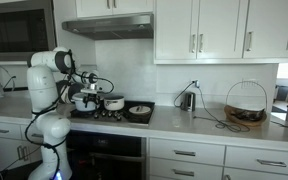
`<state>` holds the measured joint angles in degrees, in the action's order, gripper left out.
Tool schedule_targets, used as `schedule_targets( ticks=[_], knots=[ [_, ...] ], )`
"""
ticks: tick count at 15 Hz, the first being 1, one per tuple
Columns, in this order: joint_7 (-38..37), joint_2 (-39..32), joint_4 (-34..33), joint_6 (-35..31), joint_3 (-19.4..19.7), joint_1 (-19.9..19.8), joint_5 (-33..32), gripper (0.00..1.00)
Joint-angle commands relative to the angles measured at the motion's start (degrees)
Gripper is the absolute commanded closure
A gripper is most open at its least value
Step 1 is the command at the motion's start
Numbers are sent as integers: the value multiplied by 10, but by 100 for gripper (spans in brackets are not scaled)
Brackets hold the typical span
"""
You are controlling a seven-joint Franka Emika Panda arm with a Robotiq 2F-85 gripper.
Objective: Turn on the first knob from the left on the stove
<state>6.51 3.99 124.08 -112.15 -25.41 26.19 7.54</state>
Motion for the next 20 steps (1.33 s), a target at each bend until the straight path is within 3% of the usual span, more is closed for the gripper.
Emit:
schedule_targets(
  ticks=[1, 20],
  knots=[
    [-4, 20, 36, -42, -4, 1, -10, 0],
    [-64, 45, 118, -147, 4, -14, -63, 0]
  ],
)
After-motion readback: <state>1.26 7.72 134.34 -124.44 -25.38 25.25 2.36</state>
